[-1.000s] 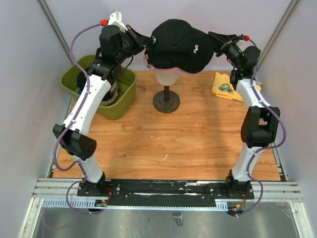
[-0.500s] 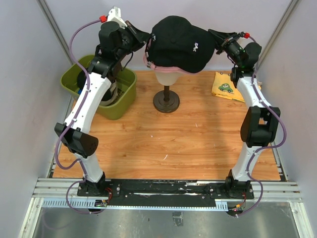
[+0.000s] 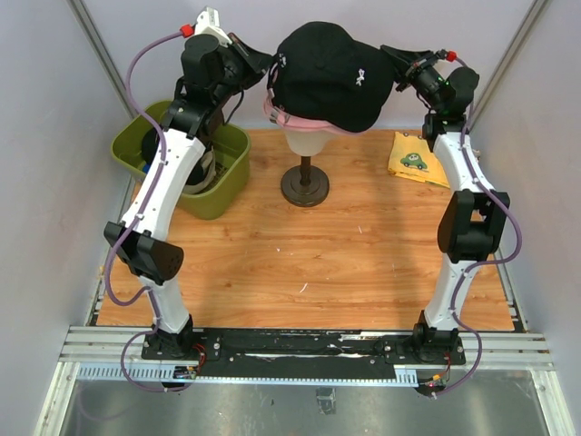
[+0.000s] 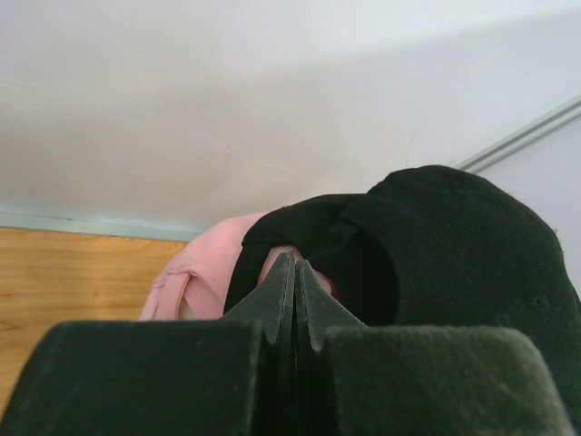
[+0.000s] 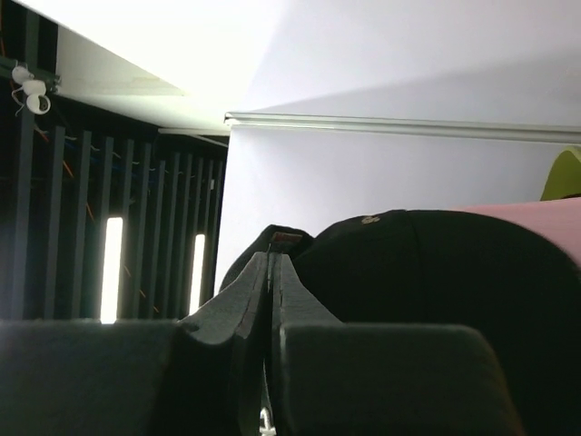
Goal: Stack the hats
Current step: Stack the hat on the hat.
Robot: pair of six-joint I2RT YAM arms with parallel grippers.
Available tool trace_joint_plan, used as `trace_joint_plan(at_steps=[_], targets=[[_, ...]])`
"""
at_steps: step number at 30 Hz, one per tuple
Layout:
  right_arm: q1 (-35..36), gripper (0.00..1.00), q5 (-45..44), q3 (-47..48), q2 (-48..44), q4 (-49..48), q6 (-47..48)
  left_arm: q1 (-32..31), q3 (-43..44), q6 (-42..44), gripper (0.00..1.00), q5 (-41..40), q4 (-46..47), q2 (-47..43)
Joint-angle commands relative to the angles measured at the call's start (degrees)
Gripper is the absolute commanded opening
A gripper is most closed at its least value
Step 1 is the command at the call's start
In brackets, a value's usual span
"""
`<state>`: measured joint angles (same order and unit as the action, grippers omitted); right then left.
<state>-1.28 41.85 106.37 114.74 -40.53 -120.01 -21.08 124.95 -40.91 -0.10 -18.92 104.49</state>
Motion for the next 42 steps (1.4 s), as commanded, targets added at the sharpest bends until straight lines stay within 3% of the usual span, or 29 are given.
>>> trace_joint_plan(at_steps=[1,12,26,42], targets=[[-0.57,0.01,-0.69,1.77,2.77,0.61,-2.23,0.55,3.1,-0.05,0.01,-1.98,-0.44,2.46],[-0.64,0.01,-0.42,0.35,4.46,1.36,-1.66,0.59,3.74,0.21,0.01,-3.05,-3.2,4.91],[-0.33,0.01,0.87,-6.56,3.23,0.89,0.58,-0.11,-9.58,1.71,0.0,-3.93,-2.66,-1.95],[1.36,0.01,1.66,-9.38,2.98,1.95,3.42,-0.8,-18.57,2.63,0.0,-5.5,-4.29,-6.13]])
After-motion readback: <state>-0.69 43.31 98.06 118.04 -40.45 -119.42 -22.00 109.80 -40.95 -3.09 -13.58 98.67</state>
